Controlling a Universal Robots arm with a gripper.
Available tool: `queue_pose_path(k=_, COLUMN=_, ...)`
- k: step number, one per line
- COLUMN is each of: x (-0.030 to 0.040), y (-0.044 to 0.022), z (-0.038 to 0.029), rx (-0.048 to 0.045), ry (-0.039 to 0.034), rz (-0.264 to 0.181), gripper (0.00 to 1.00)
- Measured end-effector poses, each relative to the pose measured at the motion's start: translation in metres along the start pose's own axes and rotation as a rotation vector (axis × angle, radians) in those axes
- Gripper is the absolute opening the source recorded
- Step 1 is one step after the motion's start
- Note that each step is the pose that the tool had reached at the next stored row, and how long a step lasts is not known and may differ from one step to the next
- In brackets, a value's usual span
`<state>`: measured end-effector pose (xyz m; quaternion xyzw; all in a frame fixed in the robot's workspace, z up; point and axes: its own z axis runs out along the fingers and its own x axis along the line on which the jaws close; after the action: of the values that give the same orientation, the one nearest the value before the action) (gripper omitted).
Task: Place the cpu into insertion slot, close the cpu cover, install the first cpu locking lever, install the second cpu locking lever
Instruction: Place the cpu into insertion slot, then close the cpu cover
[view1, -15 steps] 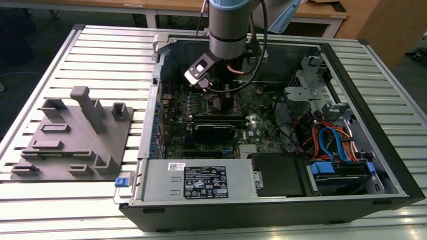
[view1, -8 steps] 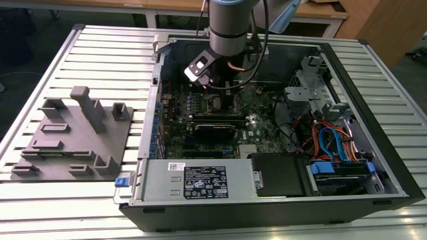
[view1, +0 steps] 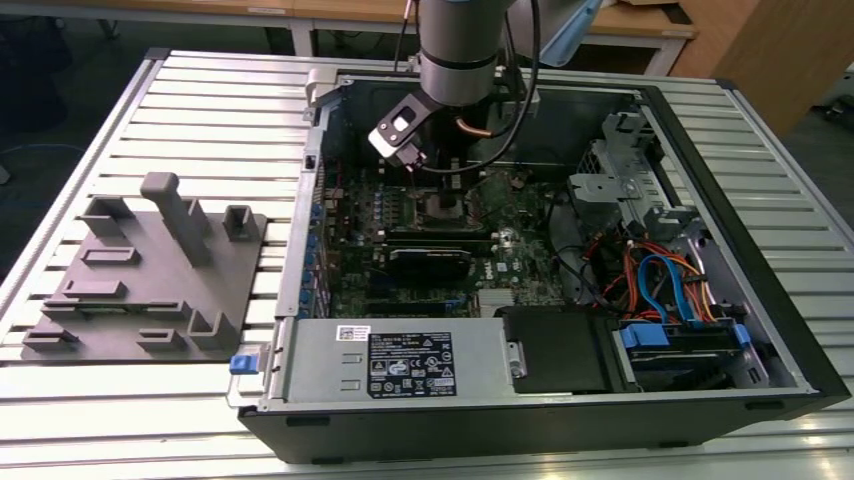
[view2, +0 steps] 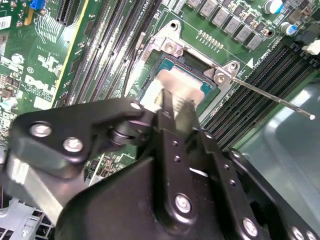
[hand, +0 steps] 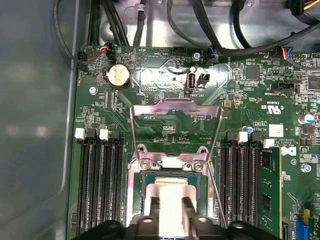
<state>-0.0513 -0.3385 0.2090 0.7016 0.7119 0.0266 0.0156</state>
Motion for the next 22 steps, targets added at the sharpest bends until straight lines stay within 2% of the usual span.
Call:
queue_pose_path(k=1, x=-0.0001, y=0.0000, z=-0.0001, rx=0.0001, ry=-0.0002, rz=0.000, gripper=0.29)
queue_pose_path(k=3, x=0.0000, y=0.0000, z=-0.0001, rx=0.0003, ry=-0.0003, rz=0.000, gripper=0.17)
queue_pose_path(k=4, x=-0.0001, y=0.0000, z=-0.0001, rx=0.0004, ry=-0.0003, rz=0.000, gripper=0.17)
queue_pose_path(k=5, x=-0.0001, y=0.0000, z=-0.0001, rx=0.0004, ry=-0.0003, rz=0.000, gripper=0.11)
queue_pose_path(k=6, x=-0.0001, y=0.0000, z=-0.0002, rx=0.0005, ry=-0.0003, rz=0.000, gripper=0.10)
queue_pose_path(k=22, x=-0.0001, y=0.0000, z=-0.0001, rx=0.0026, ry=-0.0003, rz=0.000, gripper=0.10)
